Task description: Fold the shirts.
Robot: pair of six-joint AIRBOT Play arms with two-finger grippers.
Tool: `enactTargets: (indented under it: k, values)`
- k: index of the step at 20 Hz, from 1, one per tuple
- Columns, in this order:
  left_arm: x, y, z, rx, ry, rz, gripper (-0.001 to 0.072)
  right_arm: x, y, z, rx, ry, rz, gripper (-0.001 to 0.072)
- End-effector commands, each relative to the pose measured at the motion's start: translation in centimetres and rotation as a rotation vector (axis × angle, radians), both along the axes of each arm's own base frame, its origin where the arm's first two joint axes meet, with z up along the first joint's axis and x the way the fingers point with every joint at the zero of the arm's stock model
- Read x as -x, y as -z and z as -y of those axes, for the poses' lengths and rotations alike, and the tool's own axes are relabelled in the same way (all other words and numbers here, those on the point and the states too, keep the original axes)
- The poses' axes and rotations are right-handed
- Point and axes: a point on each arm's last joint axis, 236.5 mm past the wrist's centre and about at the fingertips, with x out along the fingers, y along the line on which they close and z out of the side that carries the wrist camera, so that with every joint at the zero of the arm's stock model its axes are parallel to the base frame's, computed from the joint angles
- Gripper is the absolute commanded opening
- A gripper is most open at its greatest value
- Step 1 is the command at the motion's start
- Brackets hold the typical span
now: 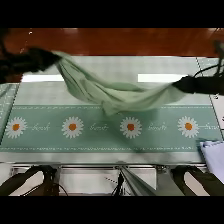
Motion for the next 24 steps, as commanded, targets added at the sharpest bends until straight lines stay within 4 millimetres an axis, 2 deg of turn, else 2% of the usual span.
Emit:
enactTargets:
  k: [1,3,5,6,8,10,12,14,16,19,20,22,24]
  values:
    - [3.8,-14.1,-0.5,-0.03,-0.033,0.347,0.0025,0.1,-12.2,-0.6,-0.028,0.011,0.292,0.0025]
    - [7.2,-20.6,0.0,-0.076,-0.039,0.53,0.0025,1.1,-18.0,-0.6,-0.003,0.01,0.427,0.0025]
    - [9.9,-24.7,-0.5,-0.162,-0.083,0.663,0.0025,2.6,-22.7,-0.1,0.035,0.034,0.535,0.0025]
    - [10.9,-25.9,-1.1,-0.219,-0.13,0.699,0.0025,3.5,-24.5,0.4,0.048,0.068,0.569,0.0025]
    - [12.6,-27.2,-2.4,-0.276,-0.223,0.691,0.0026,5.3,-26.8,1.6,0.089,0.126,0.607,0.0025]
    - [14.5,-27.0,-2.8,-0.342,-0.261,0.673,0.0025,7.4,-27.8,2.7,0.154,0.167,0.612,0.0025]
    - [16.1,-25.7,-3.0,-0.398,-0.281,0.619,0.0025,9.6,-27.6,3.9,0.238,0.195,0.583,0.0025]
    - [17.0,-23.3,-3.5,-0.462,-0.289,0.522,0.0025,11.5,-26.3,5.0,0.312,0.211,0.512,0.0025]
    - [17.6,-20.1,-4.3,-0.522,-0.279,0.385,0.0025,13.2,-23.2,5.7,0.36,0.202,0.375,0.0024]
    - [18.4,-13.6,-4.7,-0.564,-0.17,0.125,0.0025,16.1,-17.2,6.0,0.4,0.133,0.073,0.0025]
    - [18.5,-11.6,-4.7,-0.56,-0.134,0.054,0.0025,16.4,-15.9,6.1,0.404,0.118,0.0,0.0025]
    - [17.9,-8.0,-4.6,-0.526,-0.081,-0.054,0.0025,15.4,-14.5,6.6,0.409,0.116,-0.053,0.0024]
    - [17.0,-3.6,-4.2,-0.494,-0.007,-0.161,0.0026,13.9,-11.8,7.7,0.424,0.123,-0.159,0.0024]
